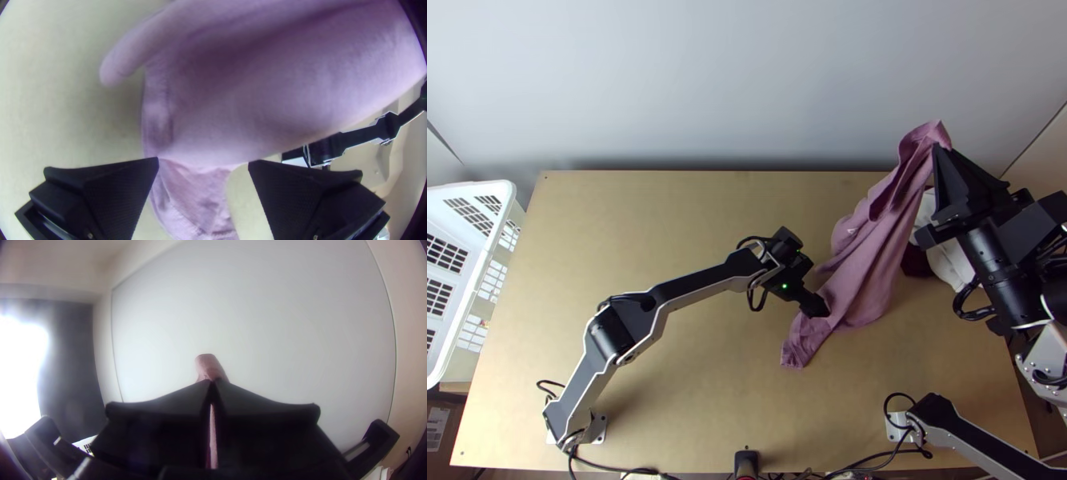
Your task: Fold the t-shirt
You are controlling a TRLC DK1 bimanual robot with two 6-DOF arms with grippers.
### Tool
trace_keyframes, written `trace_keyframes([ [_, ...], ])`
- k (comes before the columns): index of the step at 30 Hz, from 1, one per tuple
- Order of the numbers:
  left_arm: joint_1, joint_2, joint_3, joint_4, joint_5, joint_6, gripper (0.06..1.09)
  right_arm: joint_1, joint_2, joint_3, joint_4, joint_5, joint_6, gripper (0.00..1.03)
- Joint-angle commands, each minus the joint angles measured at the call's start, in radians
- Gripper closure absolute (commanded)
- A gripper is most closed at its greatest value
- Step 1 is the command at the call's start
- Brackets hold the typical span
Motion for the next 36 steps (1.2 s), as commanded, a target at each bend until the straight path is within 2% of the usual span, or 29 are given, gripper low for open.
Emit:
trace_keyframes([
  [1, 0.023, 0.086, 0.109, 0.022, 0.027, -0.008, 0.10, 0.006, -0.014, 0.026, -0.041, 0.002, 0.001, 1.00],
  [13, 0.076, 0.036, 0.097, 0.010, 0.029, 0.027, 0.11, 0.000, -0.023, 0.009, -0.047, 0.002, 0.005, 1.00],
  [14, 0.075, 0.024, 0.084, 0.005, 0.029, 0.027, 0.19, -0.002, -0.023, 0.007, -0.044, 0.002, 0.007, 1.00],
  [15, 0.075, 0.008, 0.069, 0.018, 0.027, 0.021, 0.36, -0.002, -0.023, 0.007, -0.043, 0.002, 0.007, 1.00],
  [17, 0.075, -0.004, 0.065, 0.056, 0.021, -0.020, 0.94, -0.006, -0.022, 0.003, -0.040, 0.004, 0.005, 1.00],
  [23, 0.069, -0.121, -0.086, 0.142, 0.027, -0.054, 0.94, -0.022, -0.022, -0.016, -0.024, 0.008, 0.002, 1.00],
  [27, 0.087, -0.253, -0.159, 0.139, 0.021, -0.042, 0.94, -0.029, -0.020, -0.023, -0.004, 0.008, 0.004, 1.00],
  [30, 0.167, -0.349, -0.159, 0.128, -0.024, -0.043, 0.94, -0.046, -0.007, -0.019, 0.046, 0.022, -0.003, 1.00],
  [34, 0.314, -0.380, -0.029, 0.018, -0.047, -0.022, 0.94, -0.063, 0.053, 0.023, 0.098, 0.024, -0.003, 1.00],
  [36, 0.343, -0.384, 0.023, -0.065, -0.042, 0.032, 0.94, -0.062, 0.072, 0.032, 0.124, 0.024, 0.004, 1.00],
])
